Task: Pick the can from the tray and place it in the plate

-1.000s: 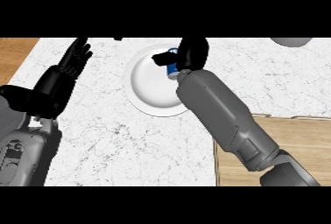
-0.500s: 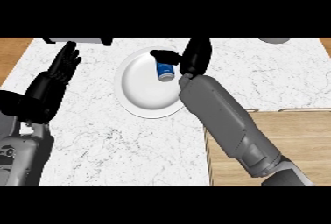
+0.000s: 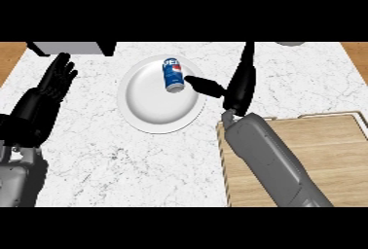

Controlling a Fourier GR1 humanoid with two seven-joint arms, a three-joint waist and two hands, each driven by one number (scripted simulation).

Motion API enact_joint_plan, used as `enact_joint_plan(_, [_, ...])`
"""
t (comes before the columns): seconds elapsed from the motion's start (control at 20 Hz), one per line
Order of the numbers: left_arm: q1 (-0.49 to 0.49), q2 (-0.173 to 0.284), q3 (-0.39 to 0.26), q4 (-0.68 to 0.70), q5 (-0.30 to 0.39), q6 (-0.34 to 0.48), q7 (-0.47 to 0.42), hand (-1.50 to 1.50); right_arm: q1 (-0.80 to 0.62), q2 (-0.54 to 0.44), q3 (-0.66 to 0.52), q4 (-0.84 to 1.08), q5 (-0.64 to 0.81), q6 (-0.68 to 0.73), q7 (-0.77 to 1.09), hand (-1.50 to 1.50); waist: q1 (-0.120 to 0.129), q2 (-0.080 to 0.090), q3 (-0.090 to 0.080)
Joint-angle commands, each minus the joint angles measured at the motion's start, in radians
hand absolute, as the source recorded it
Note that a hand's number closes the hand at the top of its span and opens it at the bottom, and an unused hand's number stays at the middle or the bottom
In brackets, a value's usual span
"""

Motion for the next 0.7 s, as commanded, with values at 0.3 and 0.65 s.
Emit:
enact_joint_plan(0.3, [0.014,-0.004,0.024,0.005,-0.014,-0.024,-0.034,0.0,0.385,-0.204,0.019,-0.497,0.074,0.125,0.061,-1.5,-0.004,0.002,0.0])
enact_joint_plan(0.65, [0.036,-0.03,0.022,-0.014,-0.036,-0.023,-0.034,0.0,0.53,-0.217,0.004,-0.594,0.204,0.158,0.084,-1.5,0.002,0.004,-0.001])
